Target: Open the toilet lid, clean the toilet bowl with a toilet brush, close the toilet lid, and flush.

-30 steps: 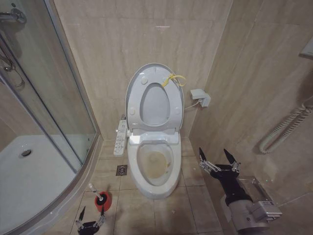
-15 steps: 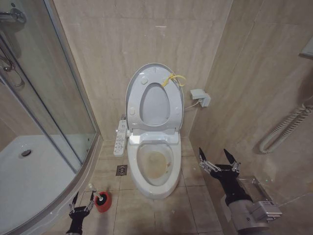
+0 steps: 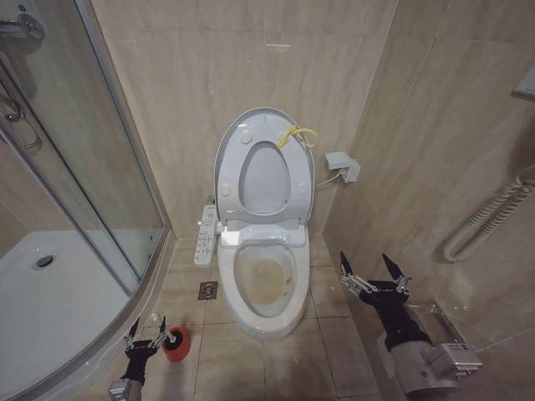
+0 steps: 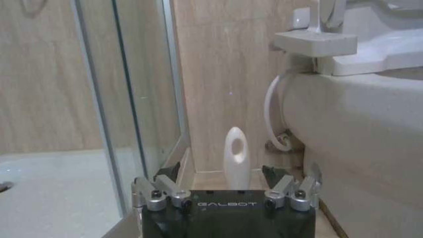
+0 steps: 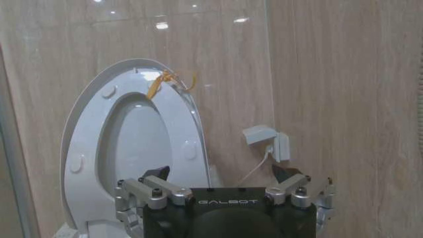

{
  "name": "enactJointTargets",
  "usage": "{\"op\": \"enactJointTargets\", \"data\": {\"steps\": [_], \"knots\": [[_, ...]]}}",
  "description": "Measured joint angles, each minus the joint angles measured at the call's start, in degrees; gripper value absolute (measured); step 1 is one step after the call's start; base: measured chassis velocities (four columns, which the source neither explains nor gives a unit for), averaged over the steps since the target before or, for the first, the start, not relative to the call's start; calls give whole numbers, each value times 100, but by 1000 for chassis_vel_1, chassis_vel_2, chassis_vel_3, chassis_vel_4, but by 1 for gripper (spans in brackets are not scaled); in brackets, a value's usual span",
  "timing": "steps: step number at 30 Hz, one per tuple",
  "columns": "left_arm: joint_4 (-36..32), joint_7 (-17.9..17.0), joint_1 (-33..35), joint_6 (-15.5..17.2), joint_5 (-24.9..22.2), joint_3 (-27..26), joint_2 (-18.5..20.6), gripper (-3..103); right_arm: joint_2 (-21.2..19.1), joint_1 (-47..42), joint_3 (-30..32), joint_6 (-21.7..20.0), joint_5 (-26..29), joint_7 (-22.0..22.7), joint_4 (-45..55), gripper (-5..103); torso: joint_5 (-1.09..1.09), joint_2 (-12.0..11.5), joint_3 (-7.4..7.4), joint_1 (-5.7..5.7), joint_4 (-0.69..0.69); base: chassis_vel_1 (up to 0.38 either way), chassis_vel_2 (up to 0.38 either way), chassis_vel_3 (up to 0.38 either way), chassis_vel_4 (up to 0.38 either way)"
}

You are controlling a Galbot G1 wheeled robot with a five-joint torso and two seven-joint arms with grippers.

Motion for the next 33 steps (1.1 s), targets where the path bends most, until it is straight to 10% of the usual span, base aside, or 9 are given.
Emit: {"op": "enactJointTargets", "data": {"steps": [17, 18, 23, 24, 31, 33], "knots": [[610, 135, -558, -224, 146, 99, 2, 96, 0, 0, 0, 0, 0, 0, 0, 100, 1, 0, 0, 0, 0, 0, 0, 0, 0], [620, 145, -569, -230, 146, 102, 0, 70, 0, 0, 0, 0, 0, 0, 0, 100, 1, 0, 0, 0, 0, 0, 0, 0, 0], [648, 187, -586, -250, 141, 91, -33, 70, 0, 0, 0, 0, 0, 0, 0, 100, 1, 0, 0, 0, 0, 0, 0, 0, 0], [669, 187, -585, -263, 140, 91, -48, 43, 0, 0, 0, 0, 0, 0, 0, 100, 1, 0, 0, 0, 0, 0, 0, 0, 0], [739, 137, -533, -328, 137, 84, -115, 43, 0, 0, 0, 0, 0, 0, 0, 100, 0, 0, 0, 0, 0, 0, 0, 0, 0], [739, 117, -524, -335, 137, 81, -123, 26, 0, 0, 0, 0, 0, 0, 0, 100, 1, 0, -1, 0, 0, 0, 0, 0, 0]]}}
